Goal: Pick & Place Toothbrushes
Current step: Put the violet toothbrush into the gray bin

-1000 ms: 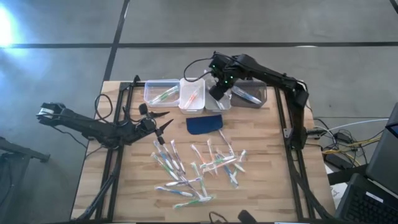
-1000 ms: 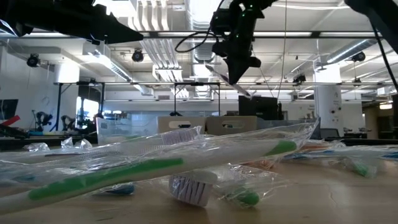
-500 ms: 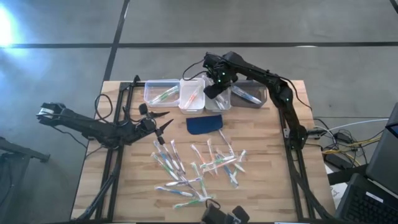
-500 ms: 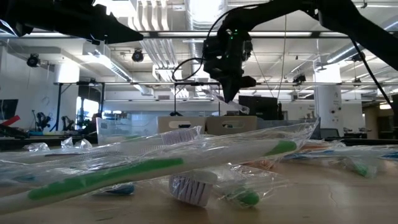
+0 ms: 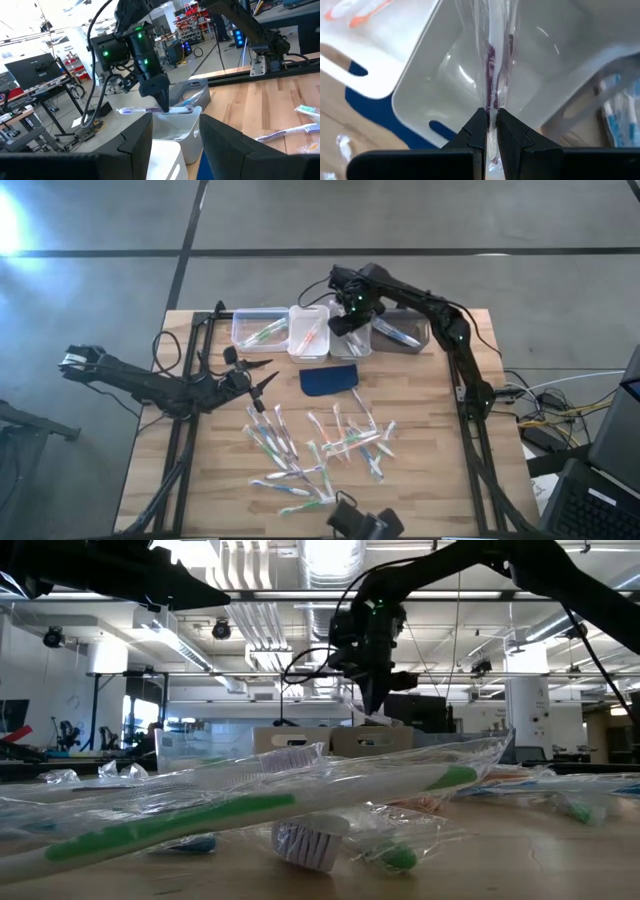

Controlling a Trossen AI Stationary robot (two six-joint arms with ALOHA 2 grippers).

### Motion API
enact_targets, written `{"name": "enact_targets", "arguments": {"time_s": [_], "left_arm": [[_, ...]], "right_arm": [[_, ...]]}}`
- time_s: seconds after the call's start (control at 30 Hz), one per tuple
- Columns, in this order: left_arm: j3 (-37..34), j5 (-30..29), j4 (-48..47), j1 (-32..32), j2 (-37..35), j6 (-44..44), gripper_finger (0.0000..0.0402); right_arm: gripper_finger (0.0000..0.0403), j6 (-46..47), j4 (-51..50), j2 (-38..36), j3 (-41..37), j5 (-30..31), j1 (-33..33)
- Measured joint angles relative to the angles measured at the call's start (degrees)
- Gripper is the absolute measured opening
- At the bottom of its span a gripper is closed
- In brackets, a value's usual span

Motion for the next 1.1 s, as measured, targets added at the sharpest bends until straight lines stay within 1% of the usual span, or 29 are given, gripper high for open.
{"name": "enact_targets", "arguments": {"time_s": [0.17, 0.6, 1.1], "left_arm": [[0.0, 0.0, 0.0, 0.0, 0.0, 0.0, 0.0167], [0.0, 0.0, 0.0, 0.0, 0.0, 0.0, 0.0168], [0.0, 0.0, 0.0, 0.0, 0.0, 0.0, 0.0167]], "right_arm": [[0.0022, 0.0, 1.6, 1.6, 0.0, 0.0, 0.0], [0.0022, -0.1, 2.0, 5.0, -0.8, 0.4, -0.5], [0.0022, 0.0, 3.4, 5.3, -2.3, 0.6, -2.0]]}}
